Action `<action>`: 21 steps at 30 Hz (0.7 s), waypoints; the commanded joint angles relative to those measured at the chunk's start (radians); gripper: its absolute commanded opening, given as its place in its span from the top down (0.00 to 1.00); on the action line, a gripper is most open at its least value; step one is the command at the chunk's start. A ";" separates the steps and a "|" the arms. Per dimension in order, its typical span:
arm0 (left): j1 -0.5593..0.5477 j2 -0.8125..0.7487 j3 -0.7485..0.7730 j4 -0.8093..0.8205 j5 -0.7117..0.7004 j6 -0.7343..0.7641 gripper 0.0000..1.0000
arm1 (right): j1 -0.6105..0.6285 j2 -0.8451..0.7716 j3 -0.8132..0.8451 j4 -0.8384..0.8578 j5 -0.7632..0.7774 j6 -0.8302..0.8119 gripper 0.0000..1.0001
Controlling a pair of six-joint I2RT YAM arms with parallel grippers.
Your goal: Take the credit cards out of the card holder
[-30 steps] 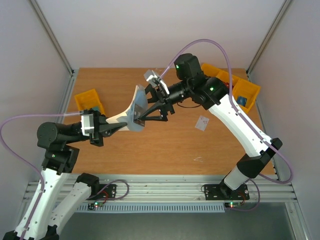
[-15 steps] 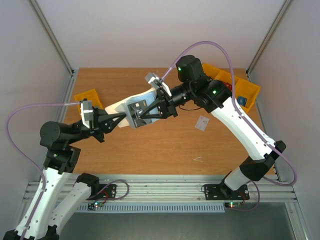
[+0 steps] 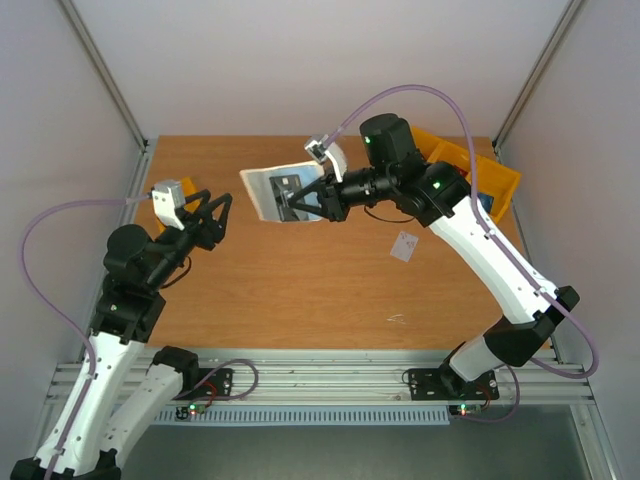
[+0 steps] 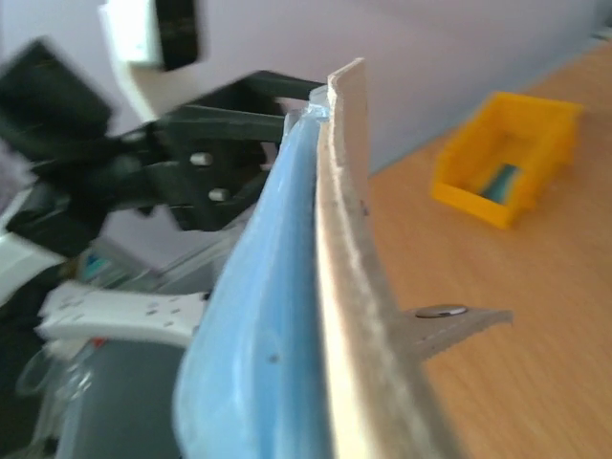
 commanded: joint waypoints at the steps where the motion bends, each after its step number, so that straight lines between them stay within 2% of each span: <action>1: 0.018 -0.032 -0.008 0.008 -0.124 0.193 0.39 | -0.002 -0.006 0.052 -0.070 0.336 0.132 0.99; 3: 0.019 -0.050 -0.020 0.071 0.050 0.225 0.47 | 0.026 -0.002 0.061 -0.060 0.409 0.148 0.99; 5: 0.018 -0.049 -0.052 0.202 0.316 0.194 0.49 | 0.063 0.007 0.075 -0.060 0.486 0.136 0.99; 7: 0.010 -0.013 -0.081 0.337 0.591 0.074 0.49 | 0.082 0.016 0.087 -0.059 0.510 0.127 0.99; 8: 0.001 0.012 -0.089 0.382 0.646 -0.036 0.49 | 0.087 0.020 0.091 -0.056 0.499 0.126 0.99; 10: -0.006 0.040 -0.093 0.383 0.642 -0.149 0.52 | 0.100 0.027 0.102 -0.048 0.449 0.114 0.99; 13: -0.006 0.047 -0.089 0.327 0.546 -0.163 0.56 | 0.127 0.028 0.100 -0.036 0.368 0.065 0.99; 17: -0.006 0.067 -0.095 0.377 0.553 -0.227 0.56 | 0.133 0.025 0.083 -0.015 0.229 0.043 0.99; 19: -0.007 0.067 -0.090 0.372 0.579 -0.218 0.60 | 0.133 0.015 0.068 0.016 0.205 0.055 0.99; 21: -0.021 0.060 -0.083 0.366 0.651 -0.138 0.64 | 0.133 0.012 0.066 0.036 0.205 0.066 0.99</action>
